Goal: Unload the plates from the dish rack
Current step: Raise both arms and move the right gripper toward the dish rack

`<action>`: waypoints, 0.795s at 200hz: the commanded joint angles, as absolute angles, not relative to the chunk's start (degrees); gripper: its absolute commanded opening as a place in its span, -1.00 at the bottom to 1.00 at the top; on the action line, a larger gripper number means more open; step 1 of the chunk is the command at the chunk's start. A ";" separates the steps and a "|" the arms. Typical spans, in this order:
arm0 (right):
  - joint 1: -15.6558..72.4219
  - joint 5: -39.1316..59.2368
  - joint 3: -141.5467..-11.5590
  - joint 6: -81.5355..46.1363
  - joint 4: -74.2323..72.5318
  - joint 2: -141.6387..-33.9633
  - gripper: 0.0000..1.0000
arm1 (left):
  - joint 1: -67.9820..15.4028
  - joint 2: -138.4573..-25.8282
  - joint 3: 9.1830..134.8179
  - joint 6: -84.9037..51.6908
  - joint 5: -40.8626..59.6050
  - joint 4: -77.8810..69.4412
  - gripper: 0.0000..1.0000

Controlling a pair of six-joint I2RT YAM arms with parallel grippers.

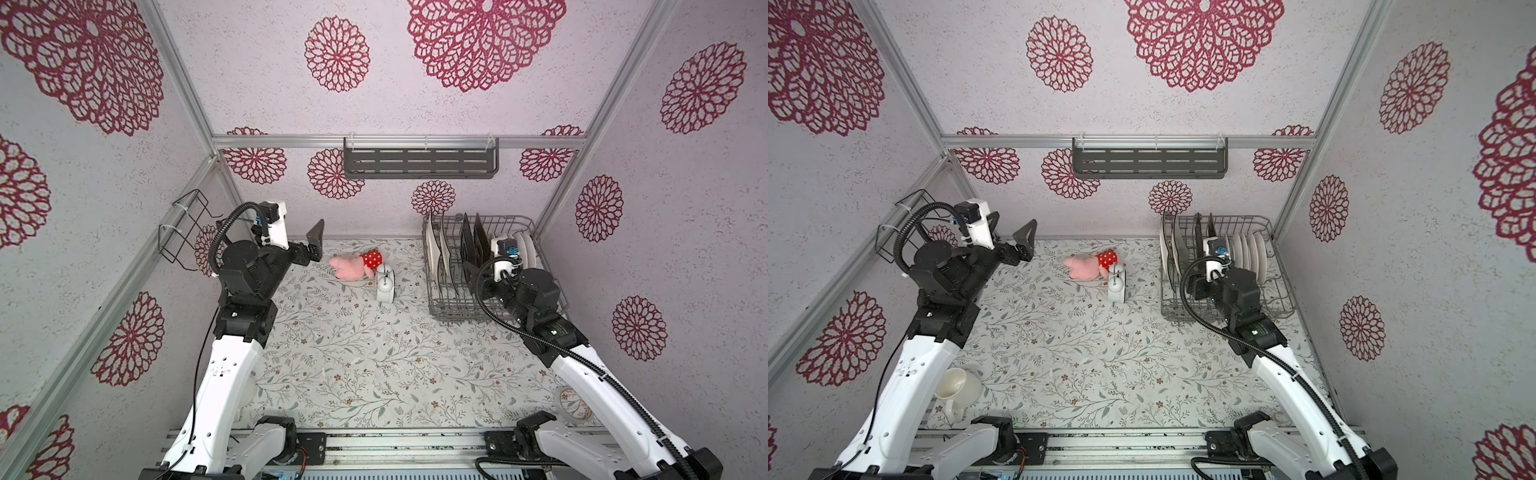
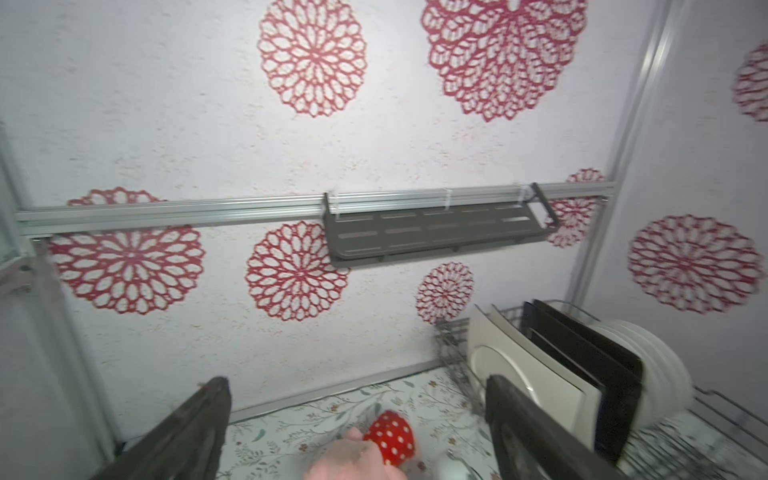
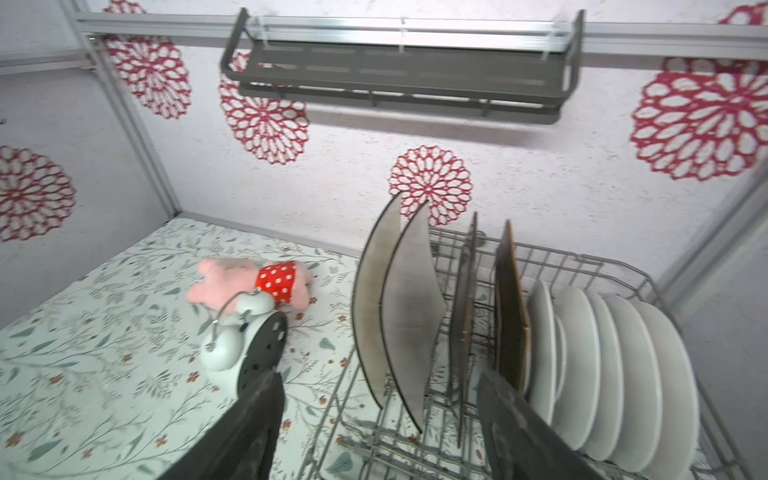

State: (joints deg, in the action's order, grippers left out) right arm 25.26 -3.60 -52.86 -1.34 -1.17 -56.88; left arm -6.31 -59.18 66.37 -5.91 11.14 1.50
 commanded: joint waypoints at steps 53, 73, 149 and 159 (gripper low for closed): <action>36.93 -4.56 -50.90 -1.52 -5.57 -62.86 0.52 | -11.28 -37.02 52.76 -9.39 10.01 18.08 0.95; 38.75 -5.21 -45.48 0.41 -10.90 -62.10 0.48 | -11.33 -26.73 42.40 -11.81 12.35 13.87 0.95; 39.02 -11.18 -31.73 -1.08 -24.12 -63.68 0.37 | -15.33 -13.27 43.26 -0.48 10.75 41.47 0.95; 38.95 -12.24 -30.35 -1.24 -27.35 -65.04 0.36 | -15.25 -13.24 43.83 0.37 10.98 43.75 0.95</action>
State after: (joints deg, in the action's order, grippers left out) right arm 38.70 -7.94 -32.86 -0.62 -16.23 -63.33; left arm -14.59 -13.17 41.91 -5.28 10.87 33.41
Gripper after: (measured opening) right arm 0.686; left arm 0.975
